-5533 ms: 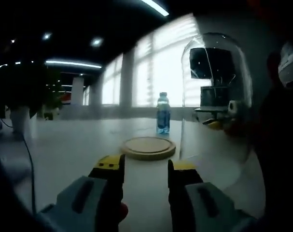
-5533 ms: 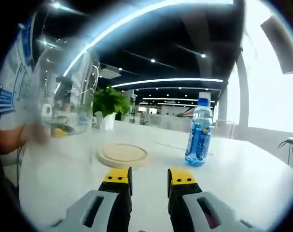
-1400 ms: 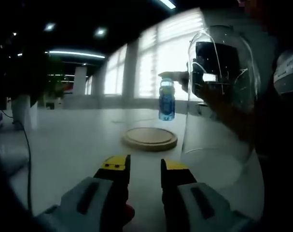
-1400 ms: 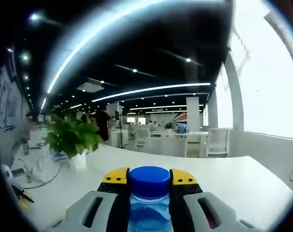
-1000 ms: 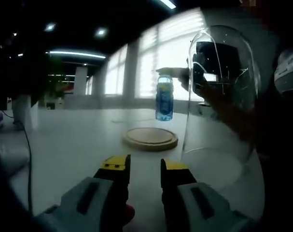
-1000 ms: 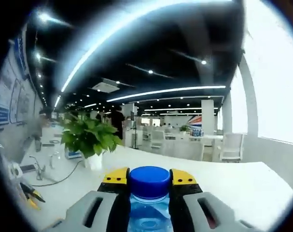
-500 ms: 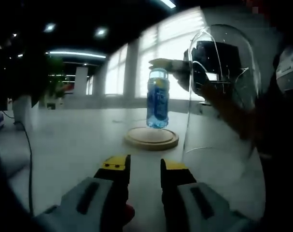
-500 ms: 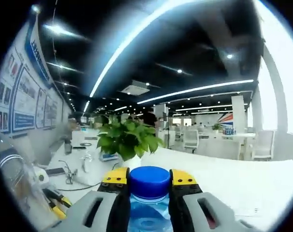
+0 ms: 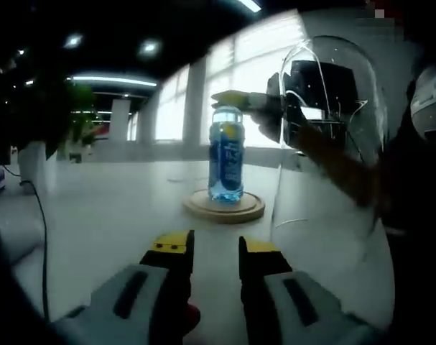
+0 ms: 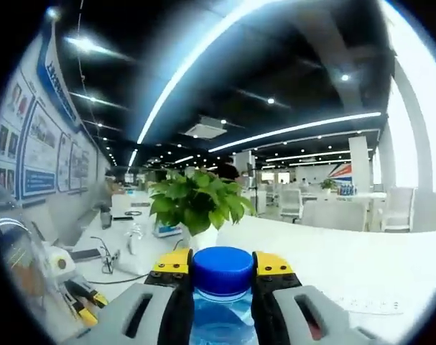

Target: Open the cover put in the Mizone put the cover back on

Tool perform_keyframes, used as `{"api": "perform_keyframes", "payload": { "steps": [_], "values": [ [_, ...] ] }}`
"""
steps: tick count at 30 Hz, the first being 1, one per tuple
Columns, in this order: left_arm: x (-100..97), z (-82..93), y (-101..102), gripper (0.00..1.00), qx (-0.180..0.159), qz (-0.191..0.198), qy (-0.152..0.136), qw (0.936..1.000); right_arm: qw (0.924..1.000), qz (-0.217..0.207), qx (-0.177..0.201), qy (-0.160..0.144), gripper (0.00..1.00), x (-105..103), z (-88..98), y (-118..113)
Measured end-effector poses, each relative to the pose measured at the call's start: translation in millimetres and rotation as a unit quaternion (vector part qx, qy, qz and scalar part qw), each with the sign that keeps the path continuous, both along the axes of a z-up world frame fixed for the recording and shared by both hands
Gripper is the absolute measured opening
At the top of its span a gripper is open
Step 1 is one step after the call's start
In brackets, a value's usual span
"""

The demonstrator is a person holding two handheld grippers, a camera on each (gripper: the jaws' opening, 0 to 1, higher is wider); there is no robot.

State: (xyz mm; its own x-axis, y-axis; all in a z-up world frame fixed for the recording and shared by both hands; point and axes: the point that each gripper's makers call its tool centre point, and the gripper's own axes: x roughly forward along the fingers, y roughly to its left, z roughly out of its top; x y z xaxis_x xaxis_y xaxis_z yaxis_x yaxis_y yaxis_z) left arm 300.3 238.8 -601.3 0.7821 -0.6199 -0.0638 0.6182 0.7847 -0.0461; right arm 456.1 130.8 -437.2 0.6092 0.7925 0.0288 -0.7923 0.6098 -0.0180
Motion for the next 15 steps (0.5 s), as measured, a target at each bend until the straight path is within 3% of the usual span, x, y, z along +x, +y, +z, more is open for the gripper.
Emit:
{"api": "perform_keyframes", "payload": {
  "steps": [7,15],
  "values": [
    [-0.2,0.0,-0.5,0.18,0.002,-0.001,-0.002,1.0,1.0,-0.003,-0.005,-0.001,0.24,0.7,1.9,0.1],
    [0.2,-0.3,-0.5,0.18,0.002,-0.001,-0.003,1.0,0.9995,0.024,-0.019,-0.002,0.24,-4.9,-0.3,-3.4]
  ]
}}
